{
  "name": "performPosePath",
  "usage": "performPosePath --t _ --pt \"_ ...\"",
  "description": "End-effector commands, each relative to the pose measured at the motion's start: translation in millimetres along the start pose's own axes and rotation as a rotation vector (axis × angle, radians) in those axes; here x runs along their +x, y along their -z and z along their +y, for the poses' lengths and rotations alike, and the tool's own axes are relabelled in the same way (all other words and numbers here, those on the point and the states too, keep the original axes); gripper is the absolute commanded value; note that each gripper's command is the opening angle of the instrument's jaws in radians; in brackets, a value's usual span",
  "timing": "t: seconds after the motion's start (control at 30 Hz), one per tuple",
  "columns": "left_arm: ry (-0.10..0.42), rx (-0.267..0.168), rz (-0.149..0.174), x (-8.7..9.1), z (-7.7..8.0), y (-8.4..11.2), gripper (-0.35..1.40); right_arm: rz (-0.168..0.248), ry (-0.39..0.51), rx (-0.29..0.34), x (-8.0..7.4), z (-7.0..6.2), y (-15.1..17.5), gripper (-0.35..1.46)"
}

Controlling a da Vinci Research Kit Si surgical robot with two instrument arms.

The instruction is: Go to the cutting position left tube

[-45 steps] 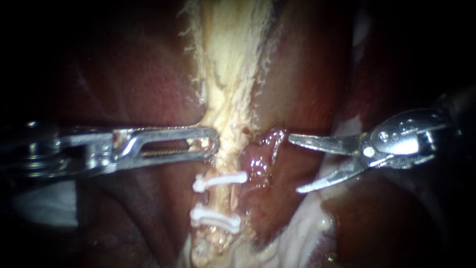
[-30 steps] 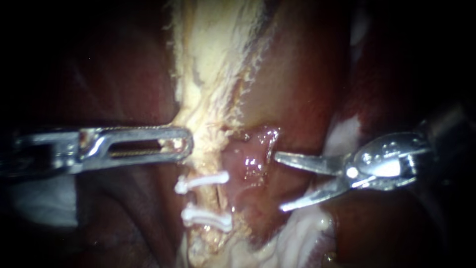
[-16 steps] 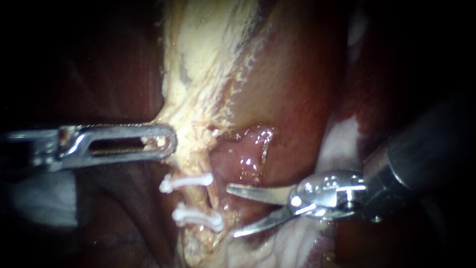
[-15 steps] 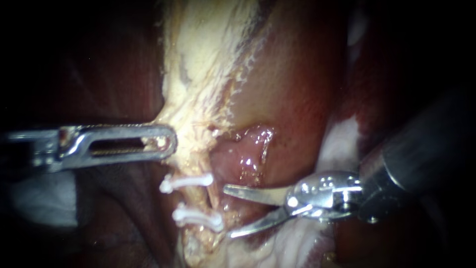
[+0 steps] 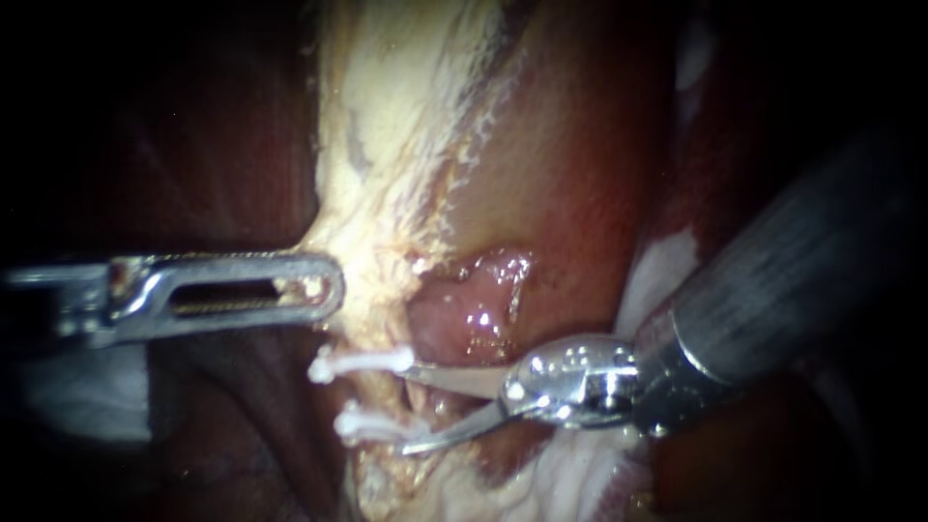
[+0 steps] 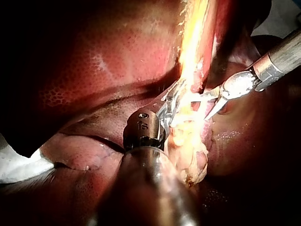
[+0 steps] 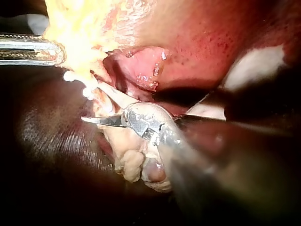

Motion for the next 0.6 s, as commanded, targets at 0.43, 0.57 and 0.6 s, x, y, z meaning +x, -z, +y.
performPosePath --t 0.43,0.57,0.6 --pt "0.001 -0.001 -0.001 0.0 -0.2 0.0 -0.35 0.0 -0.004 0.035 0.0 0.8 -3.3 1.43" --pt "0.001 -0.001 -0.001 0.0 -0.2 0.0 -0.35 -0.002 0.005 0.052 0.1 1.0 -4.4 1.43" --pt "0.001 -0.001 -0.001 0.0 -0.2 0.0 -0.35 -0.002 0.008 0.055 0.1 1.0 -4.6 1.43"
